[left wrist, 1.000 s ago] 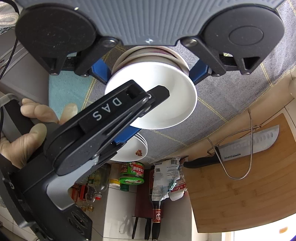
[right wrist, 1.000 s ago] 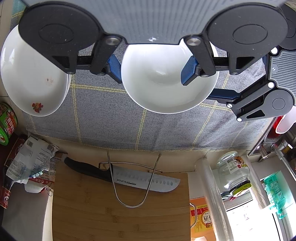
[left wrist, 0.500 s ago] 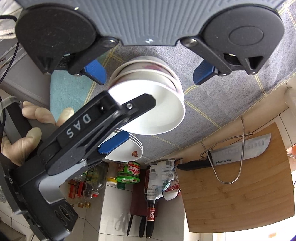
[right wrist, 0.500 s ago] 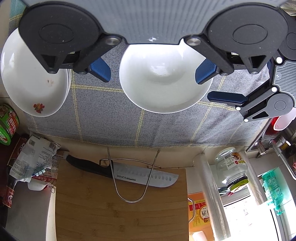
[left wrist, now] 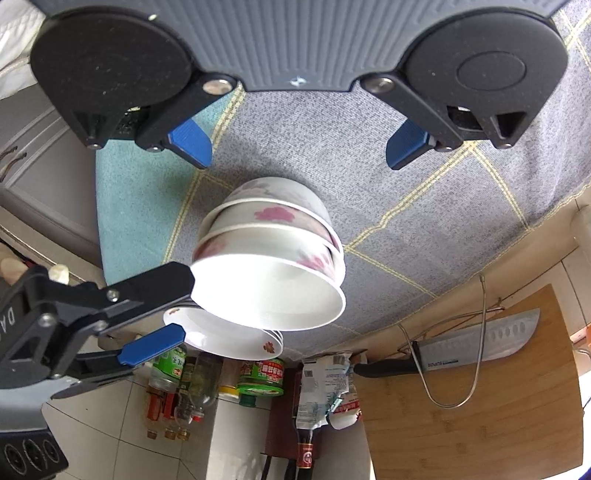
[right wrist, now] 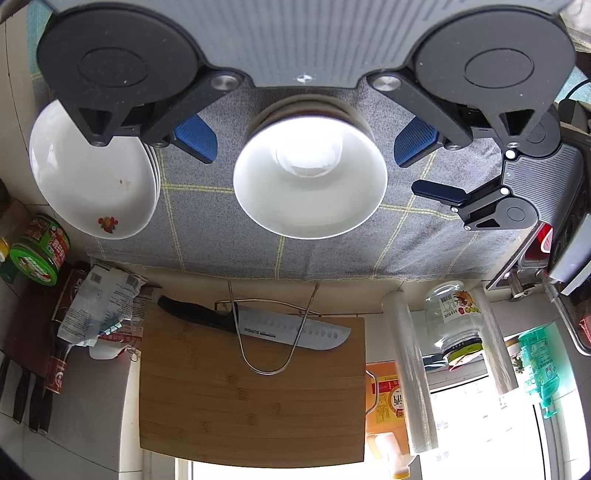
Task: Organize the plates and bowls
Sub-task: 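Lower the bowl into the nested white bowls and open the right gripper, then grasp the stacked bowls from opposite sides with both grippers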
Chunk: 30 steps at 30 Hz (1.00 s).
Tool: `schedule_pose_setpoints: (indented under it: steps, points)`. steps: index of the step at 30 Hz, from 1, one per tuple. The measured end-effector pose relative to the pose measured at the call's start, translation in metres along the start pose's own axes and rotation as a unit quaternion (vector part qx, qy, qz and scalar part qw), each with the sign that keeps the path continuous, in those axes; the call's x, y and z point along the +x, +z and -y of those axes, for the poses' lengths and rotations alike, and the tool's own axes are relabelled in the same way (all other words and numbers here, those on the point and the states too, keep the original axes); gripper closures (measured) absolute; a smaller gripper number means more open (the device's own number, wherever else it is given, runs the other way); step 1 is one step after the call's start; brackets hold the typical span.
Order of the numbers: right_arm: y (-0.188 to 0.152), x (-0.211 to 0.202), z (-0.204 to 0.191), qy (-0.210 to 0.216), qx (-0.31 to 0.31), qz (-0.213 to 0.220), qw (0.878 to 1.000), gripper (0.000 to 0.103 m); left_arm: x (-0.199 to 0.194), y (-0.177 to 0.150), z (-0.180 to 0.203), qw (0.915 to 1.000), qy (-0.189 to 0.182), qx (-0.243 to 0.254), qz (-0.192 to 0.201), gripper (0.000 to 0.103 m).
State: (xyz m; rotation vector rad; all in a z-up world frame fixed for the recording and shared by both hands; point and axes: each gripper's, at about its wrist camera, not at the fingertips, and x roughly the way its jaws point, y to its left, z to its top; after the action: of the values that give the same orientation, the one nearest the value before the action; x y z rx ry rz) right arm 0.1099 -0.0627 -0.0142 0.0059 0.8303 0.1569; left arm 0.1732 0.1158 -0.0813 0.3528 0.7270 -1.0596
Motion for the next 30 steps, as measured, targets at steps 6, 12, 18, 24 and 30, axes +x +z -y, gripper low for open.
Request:
schedule_pose_setpoints:
  steps: [6, 12, 18, 24, 30]
  points:
    - [-0.031, 0.005, 0.001, -0.049, 0.009, -0.038, 0.998, 0.0, 0.014, -0.002, 0.002, 0.9998, -0.004, 0.017, -0.009, 0.003]
    - [-0.053, 0.041, 0.014, -0.053, -0.008, -0.079, 0.995, 0.0, 0.025, -0.001, 0.006, 0.9993, 0.028, -0.004, -0.023, 0.003]
    - [-0.057, 0.071, 0.031, -0.014, -0.056, -0.098, 0.994, 0.0, 0.038, 0.003, 0.022, 0.9968, 0.06, -0.032, -0.041, 0.003]
    - [-0.055, 0.082, 0.048, 0.04, -0.11, -0.102, 0.988, 0.0, 0.053, 0.006, 0.039, 0.9926, 0.086, -0.06, -0.061, 0.001]
    - [-0.052, 0.085, 0.061, 0.081, -0.16, -0.099, 0.979, 0.0, 0.058, 0.009, 0.047, 0.9897, 0.113, -0.062, -0.062, 0.0]
